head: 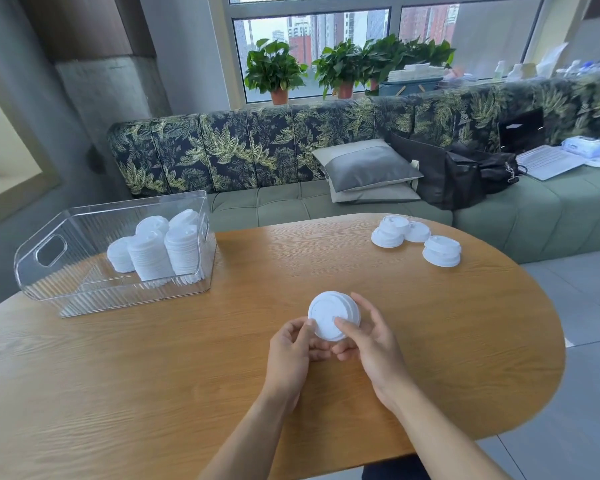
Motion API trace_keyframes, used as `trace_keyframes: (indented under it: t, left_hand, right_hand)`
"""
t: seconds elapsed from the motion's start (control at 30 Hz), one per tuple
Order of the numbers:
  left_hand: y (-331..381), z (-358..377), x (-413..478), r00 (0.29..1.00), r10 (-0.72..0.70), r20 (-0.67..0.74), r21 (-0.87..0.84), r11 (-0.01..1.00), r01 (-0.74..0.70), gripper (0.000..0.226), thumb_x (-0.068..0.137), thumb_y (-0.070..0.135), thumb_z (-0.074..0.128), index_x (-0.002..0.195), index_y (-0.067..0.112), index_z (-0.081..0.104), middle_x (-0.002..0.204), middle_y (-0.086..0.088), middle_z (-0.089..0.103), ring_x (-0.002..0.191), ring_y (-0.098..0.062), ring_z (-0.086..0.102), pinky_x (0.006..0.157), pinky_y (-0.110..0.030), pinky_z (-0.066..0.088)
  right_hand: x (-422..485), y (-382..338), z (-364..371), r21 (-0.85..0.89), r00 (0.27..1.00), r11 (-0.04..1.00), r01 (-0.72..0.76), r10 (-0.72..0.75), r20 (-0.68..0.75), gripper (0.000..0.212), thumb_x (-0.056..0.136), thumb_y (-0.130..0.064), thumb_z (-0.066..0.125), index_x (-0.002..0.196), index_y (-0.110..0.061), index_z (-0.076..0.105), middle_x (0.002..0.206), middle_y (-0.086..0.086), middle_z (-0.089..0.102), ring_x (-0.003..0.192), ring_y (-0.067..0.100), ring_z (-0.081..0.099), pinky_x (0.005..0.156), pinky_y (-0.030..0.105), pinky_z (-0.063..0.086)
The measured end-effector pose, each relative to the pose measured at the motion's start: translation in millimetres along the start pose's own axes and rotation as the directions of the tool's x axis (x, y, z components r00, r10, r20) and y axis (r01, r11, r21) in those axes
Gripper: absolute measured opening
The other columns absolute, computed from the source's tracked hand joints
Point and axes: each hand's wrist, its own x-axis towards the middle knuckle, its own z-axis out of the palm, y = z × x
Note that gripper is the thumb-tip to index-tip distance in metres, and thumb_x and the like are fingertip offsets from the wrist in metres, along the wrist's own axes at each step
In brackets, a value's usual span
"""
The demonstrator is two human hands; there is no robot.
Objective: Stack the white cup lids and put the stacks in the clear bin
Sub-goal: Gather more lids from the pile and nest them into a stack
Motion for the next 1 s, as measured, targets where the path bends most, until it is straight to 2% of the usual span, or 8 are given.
trace_keyframes:
  t: [0.17, 0.27, 0.33, 0.47, 0.77, 0.83, 0.93, 1.0]
  left_hand:
    - [0.6, -0.8, 0.2, 1.0, 0.005, -0.004, -0.004, 1.0, -0.005, 0.023, 0.105, 0.021, 0.061, 0.119, 0.004, 0.065, 0.083, -0.017, 0.074, 0.072, -0.023, 0.07, 0.07, -0.034, 0.06]
    - [1.1, -1.5, -0.8, 1.0, 0.013, 0.009, 0.018, 1.0, -0.013, 0.029, 0.103, 0.032, 0.064, 0.115, 0.006, 0.069, 0.072, -0.012, 0.071, 0.062, -0.017, 0.064, 0.061, -0.029, 0.056]
    - [0.7, -1.8, -1.0, 1.0, 0.015, 0.01, 0.018, 1.0, -0.015, 0.03, 0.103, 0.03, 0.064, 0.116, 0.004, 0.068, 0.066, -0.01, 0.067, 0.057, -0.015, 0.06, 0.056, -0.028, 0.054]
    - [0.4, -2.9, -0.9, 1.0, 0.02, 0.012, 0.016, 1.0, -0.02, 0.026, 0.102, 0.026, 0.067, 0.116, 0.005, 0.068, 0.068, -0.009, 0.068, 0.057, -0.014, 0.061, 0.056, -0.027, 0.054]
    - [0.6, -3.2, -1.8, 0.999, 0.042, 0.015, 0.017, 0.999, -0.042, 0.027, 0.1, 0.019, 0.069, 0.125, 0.009, 0.064, 0.074, -0.009, 0.07, 0.062, -0.015, 0.063, 0.059, -0.028, 0.056]
    - [-1.4, -1.3, -3.7, 0.997, 0.081, 0.009, 0.075, 0.994, -0.082, 0.032, 0.1, 0.018, 0.07, 0.13, 0.018, 0.061, 0.079, -0.005, 0.073, 0.06, -0.017, 0.064, 0.057, -0.03, 0.056]
    - [-8.9, 3.1, -10.2, 0.976, 0.211, 0.049, 0.307, 0.927, -0.216, 0.048, 0.095, 0.029, 0.073, 0.14, 0.033, 0.055, 0.094, 0.005, 0.074, 0.062, -0.016, 0.066, 0.06, -0.032, 0.057]
    - [-12.6, 5.2, -13.8, 0.948, 0.308, 0.084, 0.453, 0.835, -0.312, 0.065, 0.085, 0.043, 0.075, 0.144, 0.038, 0.049, 0.109, 0.01, 0.069, 0.081, -0.008, 0.069, 0.075, -0.028, 0.057]
  right_hand:
    - [1.2, 1.0, -3.4, -0.02, 1.0, 1.0, -0.005, 0.005, 0.001, 0.047, 0.088, -0.026, 0.081, 0.131, -0.037, 0.065, 0.075, 0.005, 0.073, 0.053, 0.017, 0.06, 0.049, 0.027, 0.049]
    - [1.0, 1.1, -6.7, -0.038, 0.999, 0.999, -0.016, 0.017, 0.031, 0.052, 0.075, -0.045, 0.083, 0.125, -0.044, 0.07, 0.057, 0.002, 0.059, 0.046, 0.015, 0.049, 0.044, 0.025, 0.04]
    - [2.1, 2.4, -8.6, -0.024, 0.999, 0.999, -0.022, 0.023, 0.024, 0.048, 0.075, -0.052, 0.08, 0.121, -0.045, 0.073, 0.052, 0.004, 0.052, 0.044, 0.015, 0.046, 0.043, 0.024, 0.038]
    - [7.0, 8.9, -11.5, -0.009, 1.0, 1.0, -0.009, 0.009, -0.02, 0.028, 0.094, -0.04, 0.074, 0.122, -0.034, 0.073, 0.052, 0.006, 0.051, 0.044, 0.014, 0.046, 0.042, 0.024, 0.038]
    - [6.9, 8.3, -10.9, -0.009, 0.999, 0.999, -0.039, 0.039, -0.028, 0.023, 0.098, -0.035, 0.069, 0.108, -0.016, 0.077, 0.049, 0.008, 0.051, 0.041, 0.014, 0.044, 0.041, 0.022, 0.037]
    - [6.5, 6.9, -11.0, 0.024, 0.998, 0.998, -0.059, 0.059, -0.038, 0.023, 0.098, -0.03, 0.069, 0.107, -0.01, 0.075, 0.051, 0.009, 0.052, 0.041, 0.014, 0.045, 0.041, 0.023, 0.036]
    - [6.3, 4.1, -11.7, 0.092, 0.995, 0.993, -0.075, 0.081, -0.058, 0.022, 0.101, -0.023, 0.064, 0.106, -0.002, 0.071, 0.057, 0.011, 0.055, 0.042, 0.015, 0.047, 0.042, 0.024, 0.037]
    - [6.1, 2.6, -12.5, 0.125, 0.994, 0.989, -0.076, 0.086, -0.073, 0.02, 0.102, -0.019, 0.062, 0.104, -0.001, 0.07, 0.061, 0.012, 0.056, 0.042, 0.015, 0.048, 0.042, 0.024, 0.035]
